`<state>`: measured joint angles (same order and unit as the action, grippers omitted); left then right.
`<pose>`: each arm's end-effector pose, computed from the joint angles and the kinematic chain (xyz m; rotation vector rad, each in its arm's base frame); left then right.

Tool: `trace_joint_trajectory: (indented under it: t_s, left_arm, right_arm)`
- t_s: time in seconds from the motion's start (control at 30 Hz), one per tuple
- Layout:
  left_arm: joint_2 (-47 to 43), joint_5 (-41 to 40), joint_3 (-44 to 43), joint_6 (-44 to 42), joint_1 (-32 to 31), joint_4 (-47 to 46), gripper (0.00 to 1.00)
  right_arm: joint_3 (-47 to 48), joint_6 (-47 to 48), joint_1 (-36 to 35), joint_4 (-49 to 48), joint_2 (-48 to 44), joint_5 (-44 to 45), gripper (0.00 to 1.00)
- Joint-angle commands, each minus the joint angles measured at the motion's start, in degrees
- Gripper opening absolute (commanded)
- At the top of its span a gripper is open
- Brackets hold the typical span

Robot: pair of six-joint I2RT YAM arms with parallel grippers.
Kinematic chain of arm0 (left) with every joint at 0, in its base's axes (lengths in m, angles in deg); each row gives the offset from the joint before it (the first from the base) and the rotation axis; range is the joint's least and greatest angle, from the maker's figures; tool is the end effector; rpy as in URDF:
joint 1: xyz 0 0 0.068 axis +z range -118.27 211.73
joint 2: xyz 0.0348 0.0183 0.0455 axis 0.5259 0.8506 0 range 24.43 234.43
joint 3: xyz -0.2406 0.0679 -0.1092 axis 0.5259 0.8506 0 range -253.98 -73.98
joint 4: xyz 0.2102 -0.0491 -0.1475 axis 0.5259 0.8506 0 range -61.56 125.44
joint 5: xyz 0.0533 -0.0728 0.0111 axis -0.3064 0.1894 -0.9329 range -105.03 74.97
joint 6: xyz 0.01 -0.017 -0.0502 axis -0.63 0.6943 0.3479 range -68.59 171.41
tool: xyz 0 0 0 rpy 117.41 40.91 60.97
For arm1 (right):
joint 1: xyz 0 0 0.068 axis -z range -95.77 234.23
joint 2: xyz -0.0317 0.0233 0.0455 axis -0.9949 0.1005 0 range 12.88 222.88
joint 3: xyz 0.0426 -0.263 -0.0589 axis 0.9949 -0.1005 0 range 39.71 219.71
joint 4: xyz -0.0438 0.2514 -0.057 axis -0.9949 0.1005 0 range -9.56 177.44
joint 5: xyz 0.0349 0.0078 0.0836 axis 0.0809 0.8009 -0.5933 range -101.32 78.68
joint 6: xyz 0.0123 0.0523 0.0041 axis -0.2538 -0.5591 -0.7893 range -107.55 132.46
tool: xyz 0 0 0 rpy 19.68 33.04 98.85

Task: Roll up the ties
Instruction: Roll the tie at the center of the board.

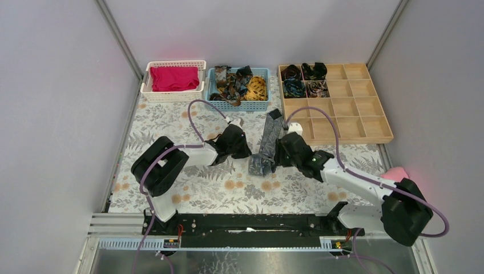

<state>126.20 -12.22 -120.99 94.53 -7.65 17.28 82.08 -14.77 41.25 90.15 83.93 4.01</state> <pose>0.2644 -0.2192 0.1309 -0.0545 2.4616 -0.7411 0.1988 0.1723 0.2311 -0.1621 2.2332 0.3753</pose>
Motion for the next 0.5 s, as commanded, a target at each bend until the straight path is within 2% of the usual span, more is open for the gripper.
trace_joint_trajectory:
  t_s: [0.0, 0.1, 0.47]
  left_arm:
    - [4.4, 0.2, 1.8, -1.8, -0.6, 7.6, 0.00]
    - [5.1, 0.8, 1.5, -1.6, -0.6, 7.1, 0.00]
    - [5.4, 1.5, 1.9, -1.6, -0.6, 6.5, 0.00]
  right_arm:
    - [-7.0, -6.0, -0.3, -1.4, -6.8, -4.7, 0.49]
    - [-12.5, -8.6, -0.3, -6.4, -9.5, -7.9, 0.48]
    - [-14.7, -11.6, -0.3, -16.2, -4.2, -14.0, 0.49]
